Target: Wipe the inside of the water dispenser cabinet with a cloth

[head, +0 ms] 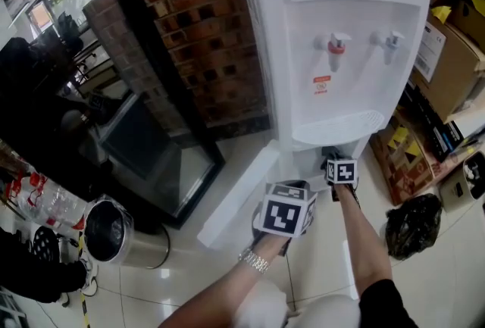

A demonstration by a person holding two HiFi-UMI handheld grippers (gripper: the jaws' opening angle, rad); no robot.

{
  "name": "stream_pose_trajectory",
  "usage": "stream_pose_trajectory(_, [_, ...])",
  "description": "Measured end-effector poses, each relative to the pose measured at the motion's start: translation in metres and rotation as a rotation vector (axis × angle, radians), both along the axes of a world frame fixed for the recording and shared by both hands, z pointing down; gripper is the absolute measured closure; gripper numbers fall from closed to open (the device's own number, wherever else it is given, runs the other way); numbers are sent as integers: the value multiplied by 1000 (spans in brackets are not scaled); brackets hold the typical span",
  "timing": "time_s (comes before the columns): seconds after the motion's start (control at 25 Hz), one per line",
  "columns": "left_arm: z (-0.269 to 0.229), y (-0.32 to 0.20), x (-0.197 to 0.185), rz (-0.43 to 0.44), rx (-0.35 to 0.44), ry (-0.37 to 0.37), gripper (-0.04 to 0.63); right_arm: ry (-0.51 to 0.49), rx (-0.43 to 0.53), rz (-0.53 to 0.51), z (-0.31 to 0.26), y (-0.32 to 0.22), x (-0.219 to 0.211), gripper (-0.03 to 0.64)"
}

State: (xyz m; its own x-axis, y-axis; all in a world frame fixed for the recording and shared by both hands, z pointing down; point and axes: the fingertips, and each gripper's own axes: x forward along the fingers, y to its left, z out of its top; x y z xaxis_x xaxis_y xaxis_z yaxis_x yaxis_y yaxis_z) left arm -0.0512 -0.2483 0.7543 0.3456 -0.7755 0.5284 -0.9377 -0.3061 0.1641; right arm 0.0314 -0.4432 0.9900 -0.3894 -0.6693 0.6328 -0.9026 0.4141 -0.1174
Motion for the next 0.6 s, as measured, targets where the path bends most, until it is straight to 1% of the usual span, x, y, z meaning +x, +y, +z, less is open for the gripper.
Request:
stream_pose_trajectory(0.04, [0, 0, 1, 2, -1, -2, 591, -11, -12, -8, 5, 3, -6, 603])
stream_pose_trajectory(0.12, [-1, 0, 0, 2, 1, -5, 591, -50, -21, -61, 9, 10, -30, 603])
stream_pose_trajectory(0.24, [-4, -2, 0, -6, 13, 8, 592, -60, -47, -200, 11, 33, -74, 603])
stream_pose_trajectory(0.32, [-4, -2, 0, -6, 13, 12, 591, -103, -27, -282, -5, 47, -103, 603])
stream_pose_trajectory(0.36, [-3, -1, -1, -4, 10, 7, 591, -131, -20, -307, -12, 52, -113, 603])
stream_pose_trajectory(0.48, [-4, 0, -1, -1, 10, 0, 591, -218, -18, -347, -27, 57, -128, 603])
stream_pose_trajectory(0.6, [-6, 1, 0, 0, 13, 1, 591, -275, -85, -363, -17, 62, -126, 603])
